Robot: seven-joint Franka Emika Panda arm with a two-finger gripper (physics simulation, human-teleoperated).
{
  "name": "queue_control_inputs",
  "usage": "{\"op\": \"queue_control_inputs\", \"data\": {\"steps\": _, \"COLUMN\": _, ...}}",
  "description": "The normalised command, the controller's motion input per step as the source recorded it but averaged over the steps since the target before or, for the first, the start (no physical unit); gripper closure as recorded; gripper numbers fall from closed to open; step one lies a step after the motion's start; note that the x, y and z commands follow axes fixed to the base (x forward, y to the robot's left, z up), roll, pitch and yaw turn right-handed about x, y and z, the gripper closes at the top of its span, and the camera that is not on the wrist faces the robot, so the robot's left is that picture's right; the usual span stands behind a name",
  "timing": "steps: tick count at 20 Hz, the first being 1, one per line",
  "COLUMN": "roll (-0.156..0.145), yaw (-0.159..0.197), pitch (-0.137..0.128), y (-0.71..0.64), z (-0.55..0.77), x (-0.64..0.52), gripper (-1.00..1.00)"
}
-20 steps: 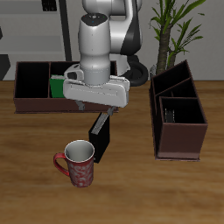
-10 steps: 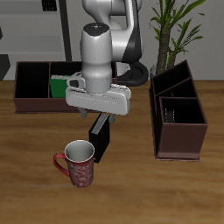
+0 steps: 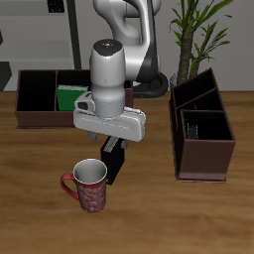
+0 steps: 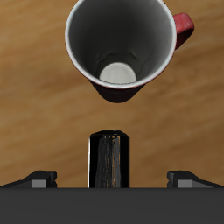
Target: Place the yellow book into the left desk caddy's right compartment and place the green book into the back desk caddy's front compartment and place the black book into the back desk caddy's back compartment
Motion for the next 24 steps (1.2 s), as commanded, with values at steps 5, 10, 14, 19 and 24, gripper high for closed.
{"op": "queue_control_inputs", "data": {"steps": 5, "roll": -0.01, "yaw": -0.018, "pitch": 0.005, "y": 0.02, "z": -0.14, "x": 0.02, "gripper": -1.0}}
{"op": "queue_control_inputs", "data": {"steps": 10, "roll": -0.006, "yaw": -0.001, "pitch": 0.004, "y": -0.02, "z": -0.08, "x": 0.04, "gripper": -1.0}}
{"op": "queue_control_inputs", "data": {"steps": 14, "roll": -0.008, "yaw": -0.035, "pitch": 0.025, "y": -0.07, "z": -0.11, "x": 0.06, "gripper": -1.0}}
{"op": "queue_control_inputs", "data": {"steps": 19, "roll": 0.017, "yaw": 0.025, "pitch": 0.027, "y": 0.06, "z": -0.23, "x": 0.1, "gripper": 1.0}}
{"op": "queue_control_inputs", "data": {"steps": 24, "roll": 0.03, "yaw": -0.001, "pitch": 0.011, "y": 0.1, "z": -0.01, "x": -0.01, "gripper": 1.0}}
